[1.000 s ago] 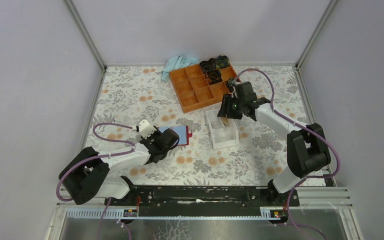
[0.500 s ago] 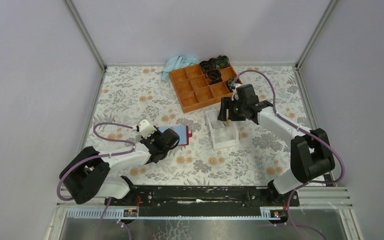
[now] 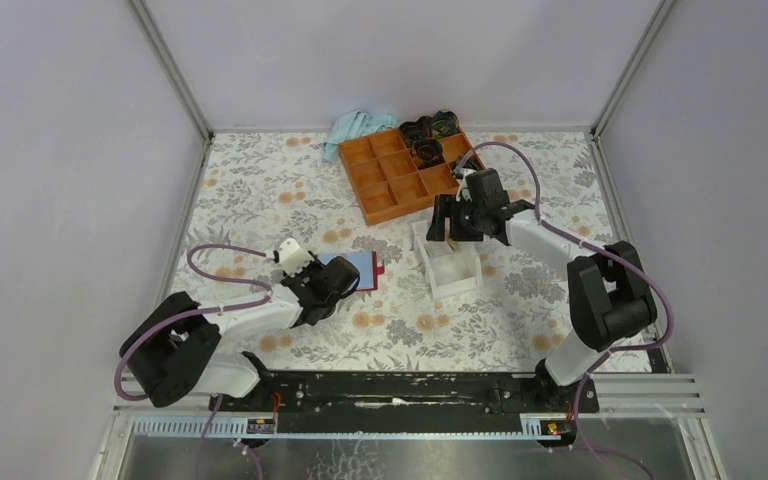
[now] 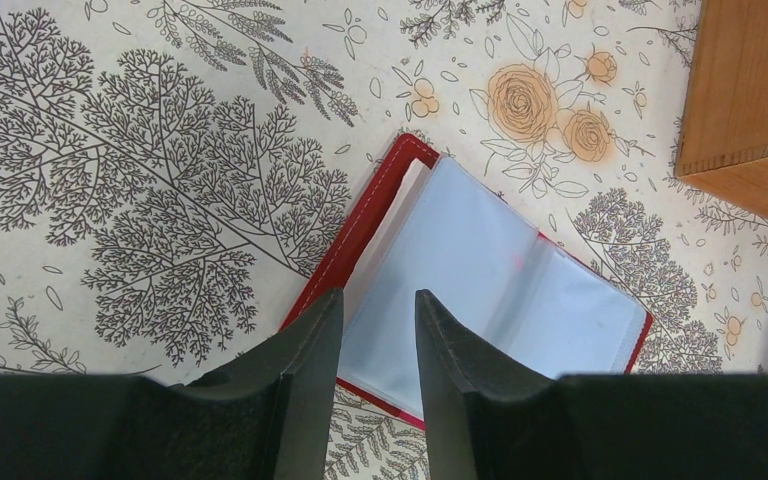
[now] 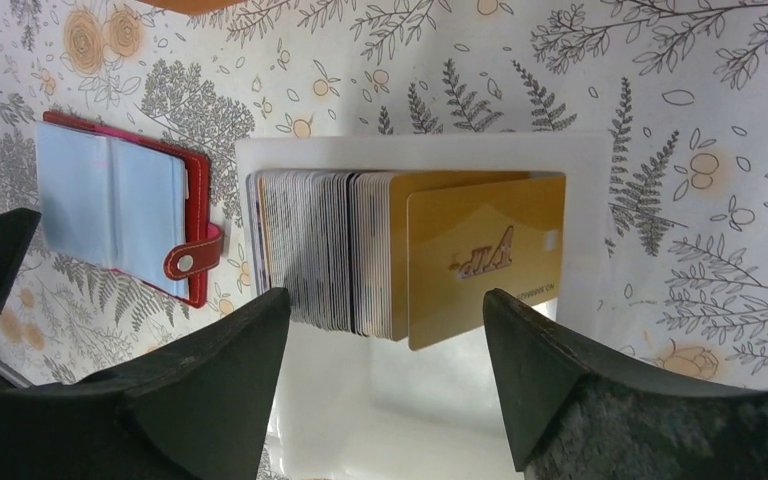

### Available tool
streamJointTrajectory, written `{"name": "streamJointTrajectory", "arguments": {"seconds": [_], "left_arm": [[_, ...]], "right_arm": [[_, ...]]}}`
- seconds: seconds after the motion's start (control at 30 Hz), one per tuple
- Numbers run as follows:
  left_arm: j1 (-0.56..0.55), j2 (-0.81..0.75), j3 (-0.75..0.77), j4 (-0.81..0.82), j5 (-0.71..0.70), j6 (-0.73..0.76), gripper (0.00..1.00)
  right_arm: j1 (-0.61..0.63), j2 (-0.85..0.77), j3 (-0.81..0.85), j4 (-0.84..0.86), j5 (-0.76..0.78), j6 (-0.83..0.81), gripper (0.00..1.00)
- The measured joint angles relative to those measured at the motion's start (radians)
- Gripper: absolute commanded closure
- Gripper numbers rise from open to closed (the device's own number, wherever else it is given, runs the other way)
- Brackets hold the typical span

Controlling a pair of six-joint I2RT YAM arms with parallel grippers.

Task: Put the credit cards into the card holder
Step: Pick up the credit card from the storage box.

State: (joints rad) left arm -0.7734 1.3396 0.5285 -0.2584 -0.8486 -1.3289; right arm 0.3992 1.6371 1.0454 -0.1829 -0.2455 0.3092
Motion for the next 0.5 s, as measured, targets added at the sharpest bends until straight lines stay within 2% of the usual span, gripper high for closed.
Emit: {"name": "streamJointTrajectory", "arguments": {"seconds": [0.2,0.5], "left_arm": [[0.0,0.0,0.0,-0.003,-0.001,0.0,0.6],[0.0,0.0,0.0,-0.003,-0.001,0.0,0.6]], "right_arm": [[0.0,0.037,0.024,0.018,-0.009,0.018,0.21],[-0.003,0.051,0.031,0.031,-0.025,0.039,0.4]]}}
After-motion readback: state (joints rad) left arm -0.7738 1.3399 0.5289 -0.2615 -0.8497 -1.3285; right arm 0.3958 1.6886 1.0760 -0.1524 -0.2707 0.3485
